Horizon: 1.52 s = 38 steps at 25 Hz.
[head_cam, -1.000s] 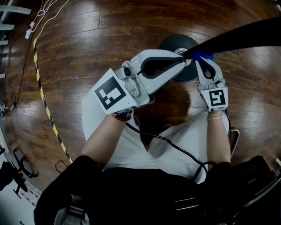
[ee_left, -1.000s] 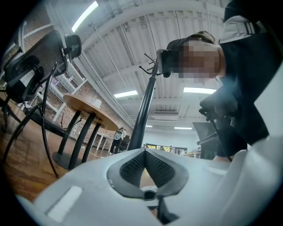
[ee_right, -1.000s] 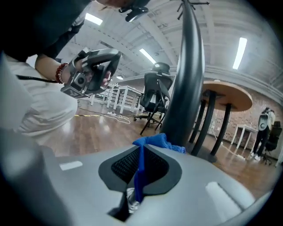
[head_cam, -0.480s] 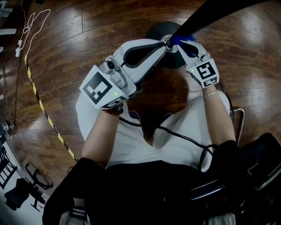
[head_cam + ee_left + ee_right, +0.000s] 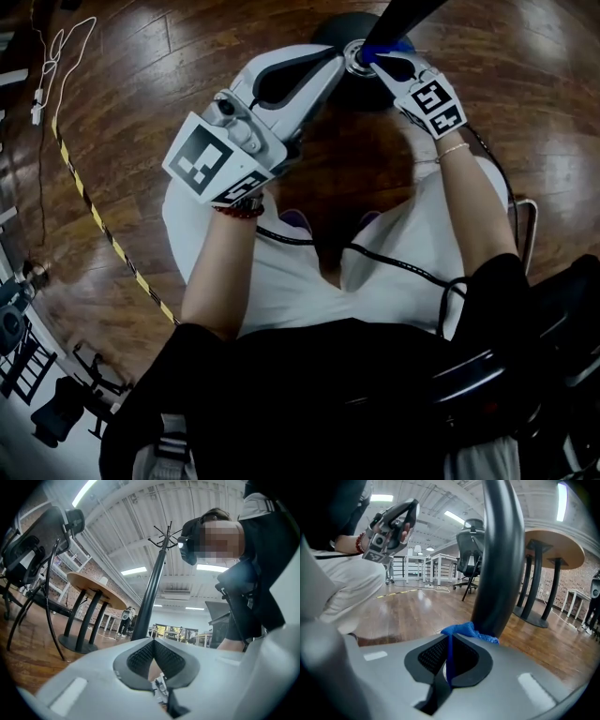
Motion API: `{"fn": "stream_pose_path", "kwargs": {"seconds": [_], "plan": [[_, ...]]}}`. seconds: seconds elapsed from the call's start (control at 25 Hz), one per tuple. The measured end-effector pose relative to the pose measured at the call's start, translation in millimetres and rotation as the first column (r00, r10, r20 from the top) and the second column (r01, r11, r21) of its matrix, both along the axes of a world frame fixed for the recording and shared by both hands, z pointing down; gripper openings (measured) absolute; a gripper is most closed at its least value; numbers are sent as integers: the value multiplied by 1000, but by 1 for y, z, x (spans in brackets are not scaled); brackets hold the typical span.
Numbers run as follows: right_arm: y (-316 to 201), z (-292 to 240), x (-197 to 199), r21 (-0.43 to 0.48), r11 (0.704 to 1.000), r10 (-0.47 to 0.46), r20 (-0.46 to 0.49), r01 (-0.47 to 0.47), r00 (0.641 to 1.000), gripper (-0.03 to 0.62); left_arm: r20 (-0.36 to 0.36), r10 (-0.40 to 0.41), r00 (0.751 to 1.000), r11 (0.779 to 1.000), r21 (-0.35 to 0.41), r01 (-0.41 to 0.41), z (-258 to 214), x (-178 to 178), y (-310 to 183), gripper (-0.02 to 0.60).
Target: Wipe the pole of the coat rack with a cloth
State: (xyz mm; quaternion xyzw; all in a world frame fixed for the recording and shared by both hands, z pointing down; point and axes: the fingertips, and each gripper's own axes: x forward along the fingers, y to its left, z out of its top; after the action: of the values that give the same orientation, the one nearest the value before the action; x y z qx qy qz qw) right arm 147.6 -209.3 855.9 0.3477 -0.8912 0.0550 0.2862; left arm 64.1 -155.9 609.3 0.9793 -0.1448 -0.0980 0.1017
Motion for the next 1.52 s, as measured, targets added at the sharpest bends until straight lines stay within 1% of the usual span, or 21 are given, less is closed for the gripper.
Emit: {"fn": "stream_pose_path", "kwargs": {"seconds": [0.2, 0.36, 0.44, 0.56, 0.64, 0.72, 0.8, 0.92, 0.96, 1.0, 1.08, 1.16, 1.24, 1.32, 1.44, 1.48, 1.52], "plan": [[-2, 16, -1, -40, 999, 7, -33, -8, 999, 18, 9, 11, 1000, 1000, 8, -11, 0, 1, 4, -6], [-3, 40, 0, -81, 997, -22, -102, 14, 995, 18, -3, -11, 1000, 1000, -12, 11, -4, 1, 8, -6], [-8, 56, 0, -107, 994, -27, -140, 12, 990, 18, 0, -18, 1000, 1000, -2, 18, -8, 2, 12, -6], [-9, 87, 0, -166, 986, 2, -189, -34, 982, 18, 8, 1, 1000, 1000, 0, -1, -6, 4, 25, -6], [-7, 105, 2, -220, 972, 42, -193, -85, 980, 18, -2, 4, 1000, 1000, 17, -4, -12, 4, 31, -6], [-6, 116, 3, -268, 955, 84, -179, -130, 980, 18, 2, -3, 1000, 1000, 31, 3, -16, 0, 32, -6], [-6, 125, 7, -312, 933, 132, -167, -179, 977, 18, 20, -14, 1000, 1000, 26, 13, -12, -6, 33, -6], [-7, 140, 29, -377, 876, 263, -145, -299, 954, 18, 32, -43, 999, 999, -12, 43, -4, -12, 32, -6], [-7, 143, 35, -388, 860, 298, -144, -331, 944, 18, 29, -52, 998, 998, -21, 53, -4, -13, 32, -6], [-8, 146, 39, -390, 851, 316, -152, -350, 937, 18, 28, -57, 998, 998, -25, 58, -4, -15, 31, -6], [-11, 150, 43, -387, 842, 324, -194, -376, 926, 18, 28, -58, 998, 998, -15, 59, -4, -16, 28, -6], [-12, 153, 44, -390, 823, 344, -237, -413, 909, 18, 19, -54, 998, 999, 3, 54, -6, -15, 26, -6], [-8, 154, 47, -413, 794, 375, -246, -447, 894, 20, 10, -45, 999, 999, 0, 45, -4, -14, 29, -6], [-4, 156, 52, -440, 756, 417, -248, -485, 874, 20, 6, -34, 999, 999, -26, 34, 1, -14, 32, -6], [-8, 157, 60, -464, 695, 506, -228, -549, 832, 20, -3, -17, 1000, 999, -32, 16, 0, -12, 33, -6], [-10, 155, 60, -468, 681, 528, -218, -563, 820, 20, -1, -10, 1000, 1000, -23, 10, 0, -10, 34, -6], [-11, 152, 60, -464, 678, 536, -218, -570, 815, 20, 6, -3, 1000, 1000, -11, 3, 0, -9, 35, -6]]}}
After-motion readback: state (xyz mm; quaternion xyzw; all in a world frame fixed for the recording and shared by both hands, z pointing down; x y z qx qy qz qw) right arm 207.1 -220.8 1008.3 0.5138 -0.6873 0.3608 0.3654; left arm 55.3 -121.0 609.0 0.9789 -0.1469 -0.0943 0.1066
